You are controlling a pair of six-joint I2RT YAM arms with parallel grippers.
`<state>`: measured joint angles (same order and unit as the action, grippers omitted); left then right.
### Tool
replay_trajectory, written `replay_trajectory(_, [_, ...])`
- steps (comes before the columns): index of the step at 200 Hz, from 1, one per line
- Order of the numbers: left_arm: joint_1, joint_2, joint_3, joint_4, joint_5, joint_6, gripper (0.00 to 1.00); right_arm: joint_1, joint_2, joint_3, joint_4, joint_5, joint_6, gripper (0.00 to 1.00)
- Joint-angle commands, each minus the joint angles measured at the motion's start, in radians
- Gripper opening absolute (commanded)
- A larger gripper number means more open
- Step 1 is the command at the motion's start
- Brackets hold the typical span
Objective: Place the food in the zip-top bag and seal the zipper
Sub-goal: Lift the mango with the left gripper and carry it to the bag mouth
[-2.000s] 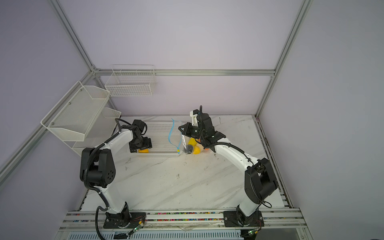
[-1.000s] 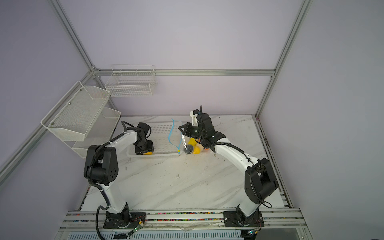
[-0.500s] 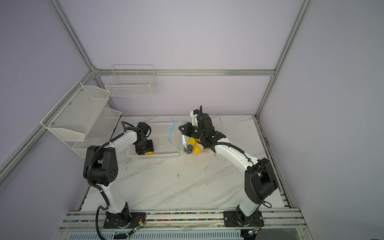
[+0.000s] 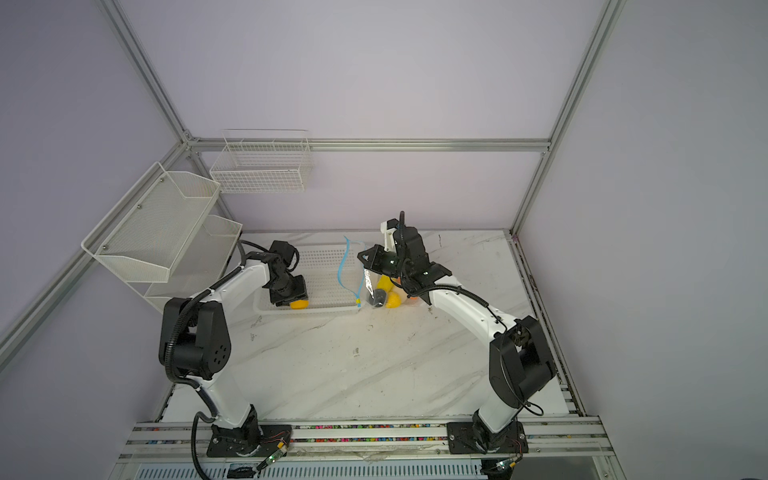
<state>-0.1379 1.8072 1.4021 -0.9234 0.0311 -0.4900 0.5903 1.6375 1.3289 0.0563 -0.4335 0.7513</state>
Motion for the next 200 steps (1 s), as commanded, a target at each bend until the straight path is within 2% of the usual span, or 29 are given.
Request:
replay_trajectory(1, [-0.002, -0.076, -0.003, 0.006, 0.042, -0.012, 0.53, 0.009, -0.022, -0.011, 0.016, 0.012, 0.007, 0.0])
replay_trajectory(81, [-0.01, -0.225, 0.086, -0.009, 0.258, -0.028, 0.52, 0.009, -0.018, -0.004, 0.011, 0.016, 0.008, 0.0])
replay_trajectory(200, [-0.108, -0.366, 0.186, 0.084, 0.461, -0.059, 0.52, 0.009, -0.019, 0.003, 0.008, 0.022, 0.009, 0.0])
